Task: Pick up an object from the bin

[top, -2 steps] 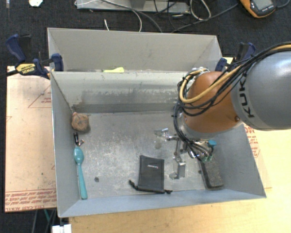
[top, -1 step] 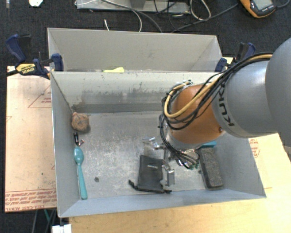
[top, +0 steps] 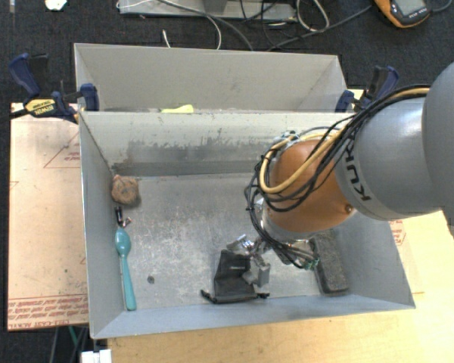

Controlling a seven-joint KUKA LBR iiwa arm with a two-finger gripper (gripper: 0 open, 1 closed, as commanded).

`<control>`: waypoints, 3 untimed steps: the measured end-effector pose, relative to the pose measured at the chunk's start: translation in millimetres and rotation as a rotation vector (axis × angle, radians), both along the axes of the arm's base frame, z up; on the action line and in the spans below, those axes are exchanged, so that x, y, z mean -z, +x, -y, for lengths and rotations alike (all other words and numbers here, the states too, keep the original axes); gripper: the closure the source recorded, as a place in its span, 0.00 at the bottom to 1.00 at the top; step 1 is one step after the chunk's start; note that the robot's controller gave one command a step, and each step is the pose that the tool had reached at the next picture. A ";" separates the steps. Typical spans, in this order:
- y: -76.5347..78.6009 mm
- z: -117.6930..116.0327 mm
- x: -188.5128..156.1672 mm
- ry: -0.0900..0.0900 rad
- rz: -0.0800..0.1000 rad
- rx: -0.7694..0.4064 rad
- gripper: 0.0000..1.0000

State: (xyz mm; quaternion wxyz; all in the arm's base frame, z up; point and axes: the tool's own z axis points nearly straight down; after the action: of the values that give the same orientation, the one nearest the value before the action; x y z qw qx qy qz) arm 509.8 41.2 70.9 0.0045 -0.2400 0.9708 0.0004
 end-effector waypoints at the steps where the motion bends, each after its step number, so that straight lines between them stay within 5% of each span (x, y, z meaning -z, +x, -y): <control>1: 0.0 0.0 0.0 0.000 0.000 0.000 1.00; 3: 16.0 10.1 -0.7 -0.004 0.009 -0.689 1.00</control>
Offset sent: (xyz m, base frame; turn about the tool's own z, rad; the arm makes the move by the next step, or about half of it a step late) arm 0.0592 -0.0019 -0.0009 -0.9886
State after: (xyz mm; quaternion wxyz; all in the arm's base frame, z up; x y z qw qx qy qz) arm 525.7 31.1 71.6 0.0079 -0.5537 0.8327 -0.0008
